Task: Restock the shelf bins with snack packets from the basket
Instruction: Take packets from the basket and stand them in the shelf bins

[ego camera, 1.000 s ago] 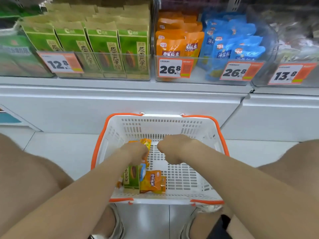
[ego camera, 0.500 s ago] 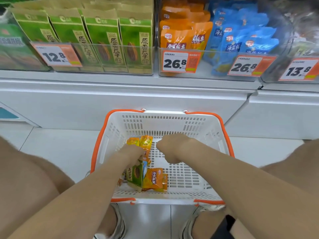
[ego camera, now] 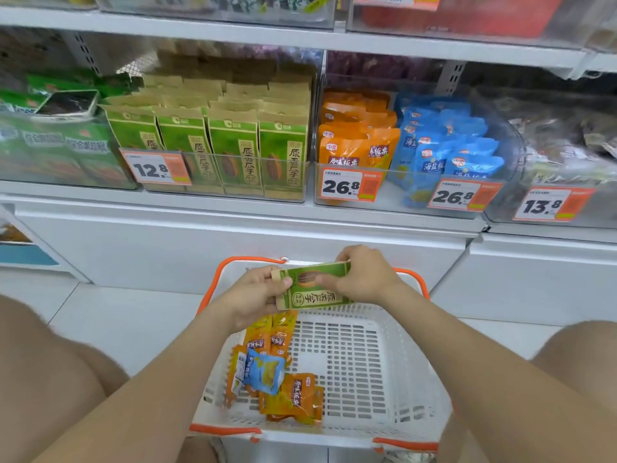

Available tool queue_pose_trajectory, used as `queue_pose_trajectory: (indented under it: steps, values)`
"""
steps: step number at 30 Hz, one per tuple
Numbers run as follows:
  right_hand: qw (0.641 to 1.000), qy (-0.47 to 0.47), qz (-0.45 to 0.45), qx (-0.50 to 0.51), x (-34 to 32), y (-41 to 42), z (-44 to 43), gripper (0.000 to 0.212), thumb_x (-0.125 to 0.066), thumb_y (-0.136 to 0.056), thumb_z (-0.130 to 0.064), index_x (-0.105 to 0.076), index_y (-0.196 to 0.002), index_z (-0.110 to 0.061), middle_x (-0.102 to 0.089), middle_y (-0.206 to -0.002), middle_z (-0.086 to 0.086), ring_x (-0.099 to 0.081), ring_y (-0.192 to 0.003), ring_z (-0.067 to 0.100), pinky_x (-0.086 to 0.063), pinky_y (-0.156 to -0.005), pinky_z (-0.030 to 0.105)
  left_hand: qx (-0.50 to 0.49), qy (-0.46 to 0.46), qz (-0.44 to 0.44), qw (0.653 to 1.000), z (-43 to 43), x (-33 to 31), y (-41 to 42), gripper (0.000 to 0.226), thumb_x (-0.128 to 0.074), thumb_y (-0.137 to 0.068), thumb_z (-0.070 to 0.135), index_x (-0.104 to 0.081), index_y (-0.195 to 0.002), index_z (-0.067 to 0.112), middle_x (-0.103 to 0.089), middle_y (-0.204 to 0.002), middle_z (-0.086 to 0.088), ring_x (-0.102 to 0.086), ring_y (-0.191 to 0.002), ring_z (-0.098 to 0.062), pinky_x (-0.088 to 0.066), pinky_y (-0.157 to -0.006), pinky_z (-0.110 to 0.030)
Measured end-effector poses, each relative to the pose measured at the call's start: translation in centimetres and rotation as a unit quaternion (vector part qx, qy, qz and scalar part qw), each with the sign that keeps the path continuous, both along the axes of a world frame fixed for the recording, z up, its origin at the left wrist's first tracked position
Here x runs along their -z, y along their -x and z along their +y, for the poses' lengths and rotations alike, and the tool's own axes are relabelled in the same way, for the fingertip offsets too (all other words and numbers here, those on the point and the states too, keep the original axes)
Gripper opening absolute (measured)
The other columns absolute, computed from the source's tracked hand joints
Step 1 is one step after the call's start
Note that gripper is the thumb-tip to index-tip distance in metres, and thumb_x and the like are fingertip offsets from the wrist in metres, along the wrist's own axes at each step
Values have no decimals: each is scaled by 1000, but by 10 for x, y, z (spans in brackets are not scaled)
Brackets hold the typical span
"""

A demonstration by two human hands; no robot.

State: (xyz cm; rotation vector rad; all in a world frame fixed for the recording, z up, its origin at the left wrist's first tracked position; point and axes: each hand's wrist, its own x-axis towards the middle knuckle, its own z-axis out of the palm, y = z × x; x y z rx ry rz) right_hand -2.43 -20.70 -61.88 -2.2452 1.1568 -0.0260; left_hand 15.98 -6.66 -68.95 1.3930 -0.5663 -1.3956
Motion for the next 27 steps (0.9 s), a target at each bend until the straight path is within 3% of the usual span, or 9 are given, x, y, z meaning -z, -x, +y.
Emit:
queue_pose_trajectory:
  steps: [2, 4, 6, 11, 14, 17, 20, 23, 27]
  values:
    - [976, -80, -173, 106, -7, -2, -6, 36, -78, -84, -53, -73, -80, -18, -75, -74, 4, -73, -75, 28, -62, -75, 48, -49, 15, 64, 997, 2, -4, 2, 29, -58, -105, 9, -57, -132, -2, -72, -125, -24, -71, -117, -37, -58, -101, -51]
    - [950, -95, -272, 125, -12, -6, -6, 40, -68, -95, -51, -73, -77, -16, -74, -70, 9, -71, -69, 31, -61, -71, 54, -68, 36, 99, 992, 3, -12, 6, 27, -62, -101, 4, -55, -126, -2, -71, -125, -26, -72, -115, -38, -62, -92, -47]
    - [945, -41, -307, 107, -17, -9, -1, 43, -63, -98, -51, -70, -76, -15, -69, -68, 6, -63, -64, 22, -55, -67, 46, -35, 46, 57, 997, 4, -20, 8, 33, -72, -93, -1, -53, -120, 1, -71, -125, -26, -72, -111, -42, -63, -88, -50]
    - [930, 11, -358, 84, -35, -12, 9, 42, -66, -102, -37, -67, -65, -17, -61, -52, -7, -53, -50, 5, -42, -53, 27, 67, 68, -79, 992, 1, -49, 11, 55, -79, -86, -7, -64, -136, 10, -73, -128, -15, -70, -118, -40, -53, -105, -58]
    - [914, 18, -393, 94, -47, -14, 12, 35, -68, -100, -42, -77, -76, -18, -72, -63, -4, -66, -60, 9, -55, -60, 37, 100, 94, -123, 983, -5, -80, 9, 59, -73, -86, -15, -65, -137, 13, -73, -127, -14, -70, -118, -35, -58, -96, -49]
    - [907, 167, -383, 58, -58, -19, 16, 29, -64, -103, -41, -79, -85, -23, -73, -71, -8, -67, -69, 11, -54, -66, 41, 81, 127, -140, 979, -13, -116, 16, 38, -78, -94, 10, -68, -130, 16, -76, -120, -13, -73, -107, -27, -59, -91, -42]
    - [872, 282, -400, 17, -85, -30, 18, 17, -67, -101, -31, -79, -91, -24, -72, -79, -13, -64, -75, 6, -52, -70, 35, 24, 152, -212, 965, -21, -145, 17, 29, -64, -101, 41, -69, -123, 21, -78, -111, -6, -74, -99, -20, -58, -88, -37]
    - [880, 169, -444, 21, -110, -38, 8, 13, -73, -95, -41, -79, -91, -29, -75, -80, -15, -71, -77, 7, -58, -70, 38, 10, 188, -239, 953, -25, -171, 4, 24, -58, -106, 38, -65, -123, 22, -77, -108, -4, -73, -97, -17, -55, -81, -33]
    - [906, 58, -419, -5, -122, -55, -2, 38, -65, -89, -63, -80, -89, -27, -78, -77, -2, -74, -75, 28, -60, -69, 54, -60, 217, -267, 937, -31, -199, -16, 19, -51, -111, 30, -64, -119, 19, -75, -110, 0, -71, -101, -16, -55, -90, -37]
